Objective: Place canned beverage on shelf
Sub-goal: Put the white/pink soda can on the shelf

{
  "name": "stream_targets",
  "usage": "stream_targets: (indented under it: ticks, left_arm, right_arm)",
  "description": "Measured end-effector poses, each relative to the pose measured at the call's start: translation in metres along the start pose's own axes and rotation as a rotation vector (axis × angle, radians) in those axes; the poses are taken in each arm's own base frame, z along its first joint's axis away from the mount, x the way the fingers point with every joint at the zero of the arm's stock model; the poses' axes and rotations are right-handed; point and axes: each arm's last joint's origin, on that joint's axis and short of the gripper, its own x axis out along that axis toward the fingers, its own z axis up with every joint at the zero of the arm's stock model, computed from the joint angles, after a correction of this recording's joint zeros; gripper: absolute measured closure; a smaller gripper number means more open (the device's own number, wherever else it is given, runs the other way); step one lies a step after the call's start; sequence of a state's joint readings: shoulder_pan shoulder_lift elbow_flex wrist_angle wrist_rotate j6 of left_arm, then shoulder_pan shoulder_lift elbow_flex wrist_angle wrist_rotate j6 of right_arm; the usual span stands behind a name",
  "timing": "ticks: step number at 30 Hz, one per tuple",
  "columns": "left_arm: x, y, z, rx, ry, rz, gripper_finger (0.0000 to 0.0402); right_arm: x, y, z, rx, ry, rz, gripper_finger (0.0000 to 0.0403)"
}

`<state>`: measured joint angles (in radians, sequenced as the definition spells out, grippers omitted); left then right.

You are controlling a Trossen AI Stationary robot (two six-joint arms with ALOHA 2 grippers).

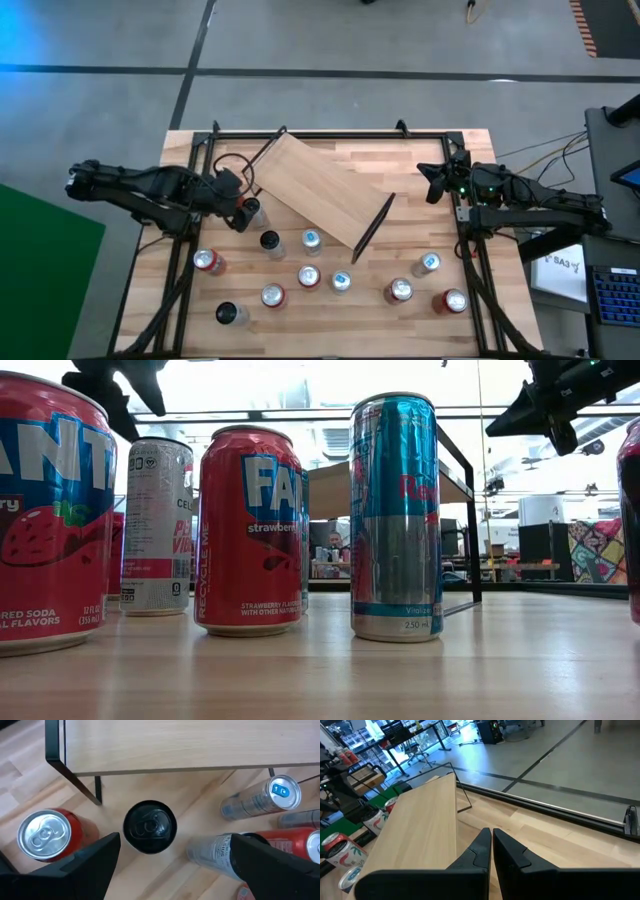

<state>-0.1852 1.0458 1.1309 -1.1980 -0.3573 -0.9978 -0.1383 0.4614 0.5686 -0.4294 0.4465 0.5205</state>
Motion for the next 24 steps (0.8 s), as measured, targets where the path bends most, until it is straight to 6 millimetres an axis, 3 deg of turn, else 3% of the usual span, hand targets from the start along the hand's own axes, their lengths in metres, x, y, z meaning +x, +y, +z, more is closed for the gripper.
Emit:
stream_targets:
  ticks: [24]
  left_arm:
    - [0.026,-0.013,0.002,0.066,0.022,0.139,0.0036]
  right_arm:
    - [0.0,0.0,0.0,0.001,0.001,0.001,0.0394]
